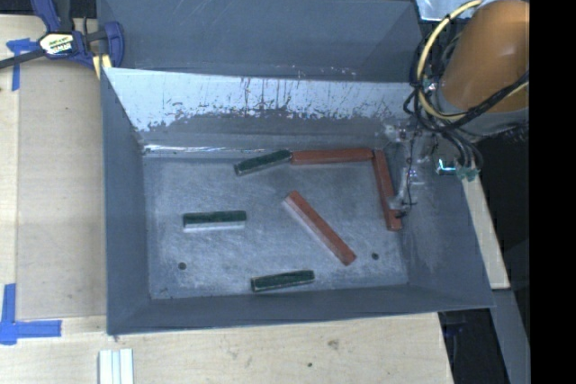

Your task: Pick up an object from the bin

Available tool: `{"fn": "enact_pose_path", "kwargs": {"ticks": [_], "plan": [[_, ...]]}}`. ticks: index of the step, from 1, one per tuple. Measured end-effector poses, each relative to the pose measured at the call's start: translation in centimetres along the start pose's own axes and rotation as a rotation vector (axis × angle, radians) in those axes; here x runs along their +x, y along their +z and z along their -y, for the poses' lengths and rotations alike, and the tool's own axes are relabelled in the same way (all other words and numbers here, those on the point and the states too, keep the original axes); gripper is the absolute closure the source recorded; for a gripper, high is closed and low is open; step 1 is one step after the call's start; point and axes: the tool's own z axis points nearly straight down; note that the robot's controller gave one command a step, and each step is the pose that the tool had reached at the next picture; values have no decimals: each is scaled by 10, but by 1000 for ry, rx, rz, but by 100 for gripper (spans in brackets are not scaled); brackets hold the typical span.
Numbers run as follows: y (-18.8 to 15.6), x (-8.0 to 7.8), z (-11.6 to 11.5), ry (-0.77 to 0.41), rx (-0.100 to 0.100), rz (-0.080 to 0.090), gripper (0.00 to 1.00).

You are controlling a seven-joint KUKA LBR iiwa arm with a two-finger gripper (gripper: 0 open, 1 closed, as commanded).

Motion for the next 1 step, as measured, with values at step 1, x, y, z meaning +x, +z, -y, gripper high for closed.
{"fn": "enact_pose_path", "kwargs": {"ticks": [1], "plan": [[41, 36, -93, 124, -4, 1, 0]]}}
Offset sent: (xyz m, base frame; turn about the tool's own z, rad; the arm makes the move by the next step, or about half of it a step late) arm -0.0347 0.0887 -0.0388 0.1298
